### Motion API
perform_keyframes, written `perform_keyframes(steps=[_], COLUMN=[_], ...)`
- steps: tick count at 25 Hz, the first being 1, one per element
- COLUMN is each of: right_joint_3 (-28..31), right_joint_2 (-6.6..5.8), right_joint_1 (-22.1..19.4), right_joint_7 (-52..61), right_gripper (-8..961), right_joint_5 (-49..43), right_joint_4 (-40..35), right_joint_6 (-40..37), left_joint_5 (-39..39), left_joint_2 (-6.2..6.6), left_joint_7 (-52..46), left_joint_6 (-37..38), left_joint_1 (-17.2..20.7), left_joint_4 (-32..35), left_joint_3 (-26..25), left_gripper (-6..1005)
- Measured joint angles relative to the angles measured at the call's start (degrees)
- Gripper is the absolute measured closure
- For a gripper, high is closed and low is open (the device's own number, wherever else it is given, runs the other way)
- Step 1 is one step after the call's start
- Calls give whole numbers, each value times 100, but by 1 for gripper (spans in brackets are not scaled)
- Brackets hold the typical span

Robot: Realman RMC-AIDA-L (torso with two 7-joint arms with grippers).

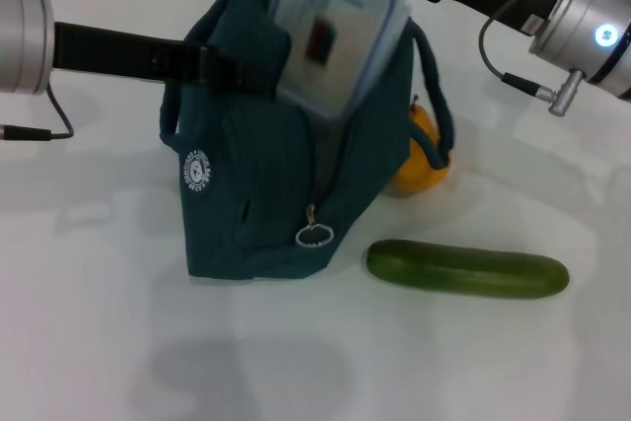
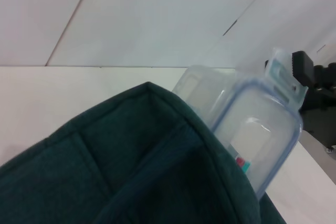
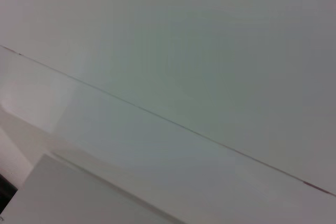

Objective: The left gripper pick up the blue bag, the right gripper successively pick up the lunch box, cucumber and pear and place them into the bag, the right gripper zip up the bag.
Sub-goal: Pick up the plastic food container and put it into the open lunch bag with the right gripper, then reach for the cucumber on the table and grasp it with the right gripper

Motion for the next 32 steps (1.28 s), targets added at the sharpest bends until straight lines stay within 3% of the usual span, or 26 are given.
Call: perform_keyframes(steps=[7,10,13,17,21,23,24,25,29,32], right_joint_3=[-89,-220,-708,-1200,-1202,-1218,-1218,-1189,-1238,-1292], right_joint_2=[-1,-34,-146,-536,-1034,-1193,-1193,-1267,-1149,-706], right_joint_1=[-77,-161,-390,-729,-679,-572,-572,-371,-157,110], right_joint_7=[127,147,135,98,549,788,788,950,1240,1535], right_gripper=[760,541,424,284,159,152,148,144,129,118], right_joint_5=[1,-1,-19,-755,-2403,-3174,-3174,-4201,-5662,-7225], right_joint_4=[-326,-570,-1180,-2293,-3341,-3784,-3784,-4357,-5230,-5910], right_joint_6=[69,50,85,148,111,-71,-71,-578,-1307,-1953], left_joint_5=[27,26,30,43,47,46,42,35,8,-1], left_joint_2=[4,2,-2,-2,3,3,1,0,-8,-19], left_joint_7=[0,0,0,22,67,76,81,87,115,164], left_joint_6=[5,3,-35,-53,-56,-58,-58,-58,-60,-77], left_joint_1=[11,44,75,82,93,97,96,97,131,134], left_joint_4=[0,0,-5,-15,-25,-76,-113,-140,-168,-170], left_joint_3=[-40,-52,-77,-91,-136,-141,-143,-143,-140,-106], left_gripper=[959,959,959,959,959,958,958,958,958,958])
